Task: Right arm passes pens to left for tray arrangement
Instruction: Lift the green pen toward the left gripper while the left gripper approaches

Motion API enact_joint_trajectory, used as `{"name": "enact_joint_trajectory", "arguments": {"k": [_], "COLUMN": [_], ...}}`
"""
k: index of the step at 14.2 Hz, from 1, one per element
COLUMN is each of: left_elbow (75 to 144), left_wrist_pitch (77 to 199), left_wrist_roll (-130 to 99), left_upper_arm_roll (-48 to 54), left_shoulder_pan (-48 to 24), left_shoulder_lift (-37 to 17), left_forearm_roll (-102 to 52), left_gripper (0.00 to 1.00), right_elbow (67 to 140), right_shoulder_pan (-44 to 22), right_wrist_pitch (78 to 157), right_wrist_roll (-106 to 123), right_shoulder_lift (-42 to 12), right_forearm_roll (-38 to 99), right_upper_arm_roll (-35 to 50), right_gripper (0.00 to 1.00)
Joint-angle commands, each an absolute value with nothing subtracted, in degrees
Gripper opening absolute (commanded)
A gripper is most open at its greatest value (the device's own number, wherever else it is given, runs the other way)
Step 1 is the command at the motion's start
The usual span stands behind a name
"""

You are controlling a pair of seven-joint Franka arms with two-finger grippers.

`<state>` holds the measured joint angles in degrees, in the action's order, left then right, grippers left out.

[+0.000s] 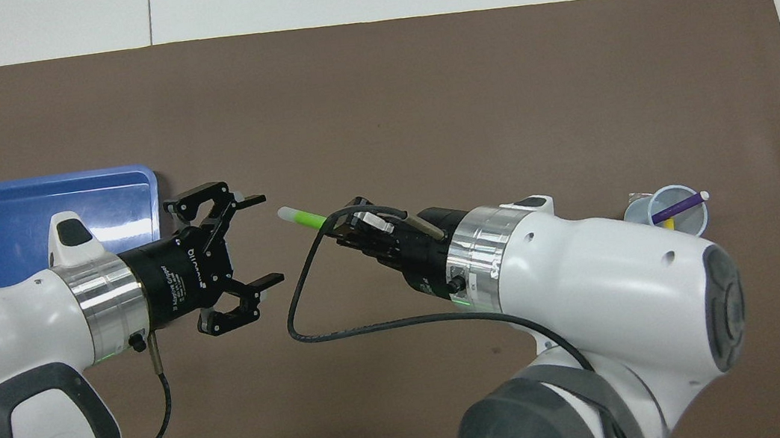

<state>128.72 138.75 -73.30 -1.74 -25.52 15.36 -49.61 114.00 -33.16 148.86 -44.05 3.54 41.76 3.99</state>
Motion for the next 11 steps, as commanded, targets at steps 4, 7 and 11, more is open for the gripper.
{"name": "enact_joint_trajectory", "arguments": {"k": [4, 7, 11], "left_elbow": [130.5, 131.4, 131.6], "left_wrist_pitch": [142.9, 147.5, 148.9], "left_wrist_roll": [-75.0, -76.7, -76.9], "left_upper_arm_roll": [-2.3, -2.3, -2.3], "left_shoulder_pan": [-28.2, -31.0, -32.0], "left_shoulder_lift": [16.1, 15.9, 15.6], "left_forearm_roll": [-52.3, -52.4, -53.4], "left_gripper": [1.0, 0.96, 0.9], "right_elbow": [113.8, 113.8, 113.7], "right_shoulder_pan": [-34.5, -34.5, -34.4], "right_wrist_pitch": [150.6, 150.6, 150.6], "right_wrist_roll": [-44.9, -44.8, -44.7], "right_shoulder_lift": [3.2, 3.1, 2.9], "right_forearm_roll": [43.4, 43.4, 43.4], "right_upper_arm_roll": [3.8, 3.8, 3.7], "right_gripper": [0.0, 0.0, 0.0]}}
